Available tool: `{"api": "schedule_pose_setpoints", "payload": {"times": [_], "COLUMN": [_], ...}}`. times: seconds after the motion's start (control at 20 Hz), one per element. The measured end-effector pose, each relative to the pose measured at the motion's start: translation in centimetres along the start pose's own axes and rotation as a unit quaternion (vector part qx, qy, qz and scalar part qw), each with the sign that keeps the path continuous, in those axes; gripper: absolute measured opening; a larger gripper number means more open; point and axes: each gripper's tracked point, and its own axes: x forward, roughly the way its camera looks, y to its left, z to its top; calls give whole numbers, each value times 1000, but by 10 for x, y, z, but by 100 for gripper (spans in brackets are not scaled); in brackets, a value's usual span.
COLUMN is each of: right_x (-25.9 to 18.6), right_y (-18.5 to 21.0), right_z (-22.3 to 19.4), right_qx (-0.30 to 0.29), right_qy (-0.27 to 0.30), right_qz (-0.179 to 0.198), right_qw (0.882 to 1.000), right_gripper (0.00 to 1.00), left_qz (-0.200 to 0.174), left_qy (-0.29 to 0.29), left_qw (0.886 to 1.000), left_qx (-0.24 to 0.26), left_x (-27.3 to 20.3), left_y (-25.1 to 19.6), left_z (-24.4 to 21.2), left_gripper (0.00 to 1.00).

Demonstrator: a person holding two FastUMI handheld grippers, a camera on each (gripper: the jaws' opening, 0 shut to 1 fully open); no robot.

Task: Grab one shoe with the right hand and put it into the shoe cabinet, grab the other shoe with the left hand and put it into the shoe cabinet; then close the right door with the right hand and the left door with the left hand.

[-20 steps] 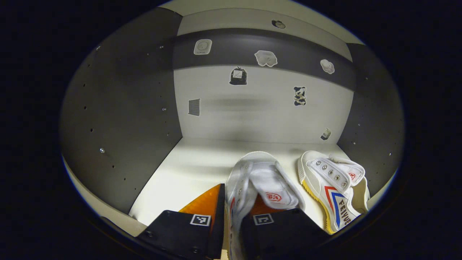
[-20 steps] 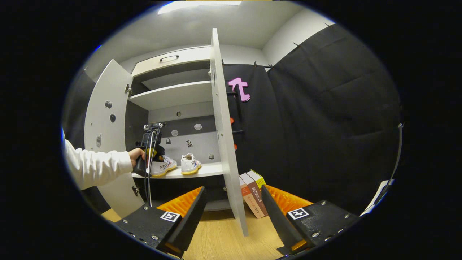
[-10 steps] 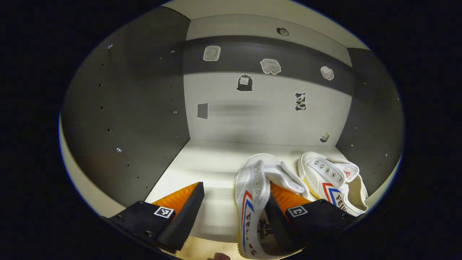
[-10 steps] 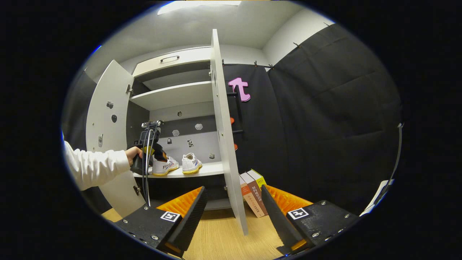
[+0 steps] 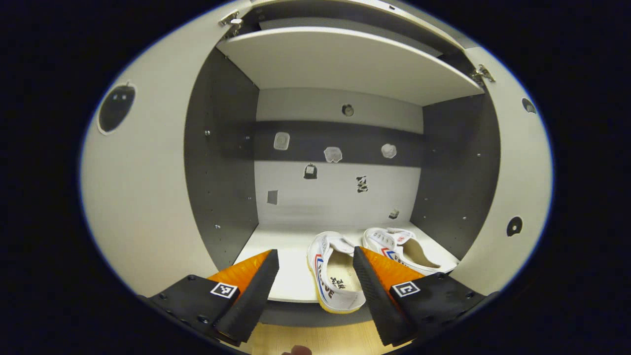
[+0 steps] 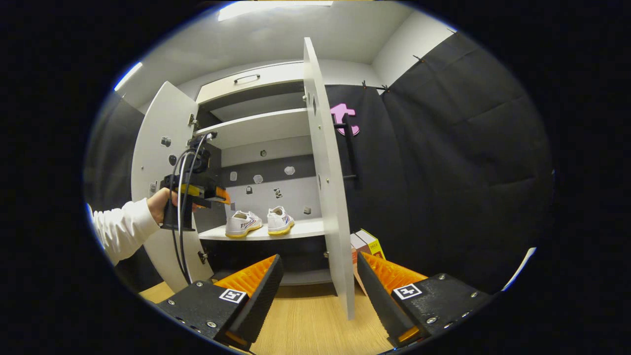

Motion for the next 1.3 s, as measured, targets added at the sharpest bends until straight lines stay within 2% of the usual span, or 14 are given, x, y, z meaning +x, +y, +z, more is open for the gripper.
{"api": "schedule_pose_setpoints", "payload": {"times": [0.25, 0.45, 0.55, 0.65, 0.75, 0.85, 1.05, 1.2, 1.3], "right_x": [7, 7, 6, 6, 2, 0, -2, -3, 6], "right_y": [12, 15, 13, 12, 11, 11, 12, 21, -1], "right_z": [7, 11, 10, 7, 5, 1, -3, 35, 67], "right_qx": [-16, -18, -20, -22, -25, -25, -21, 6, 9], "right_qy": [-4, -12, -13, -9, -8, -6, -1, -44, -65], "right_qz": [27, 35, 33, 32, 31, 32, 30, 66, 61], "right_qw": [999, 999, 999, 999, 999, 999, 999, 997, 996], "right_gripper": [93, 92, 93, 93, 93, 93, 93, 93, 93], "left_qz": [-23, -30, -11, 25, 40, 52, 62, 64, 62], "left_qy": [-81, -87, -90, -86, -79, -76, -92, -114, -122], "left_qw": [996, 996, 996, 995, 994, 994, 992, 990, 990], "left_qx": [16, -15, -17, -31, -58, -63, -58, -48, -43], "left_x": [-84, -137, -156, -178, -201, -216, -236, -247, -248], "left_y": [-7, -6, 4, 17, 19, 23, 27, 28, 24], "left_z": [14, -27, -55, -86, -117, -139, -143, -130, -126], "left_gripper": [98, 98, 98, 98, 97, 97, 97, 97, 96]}}
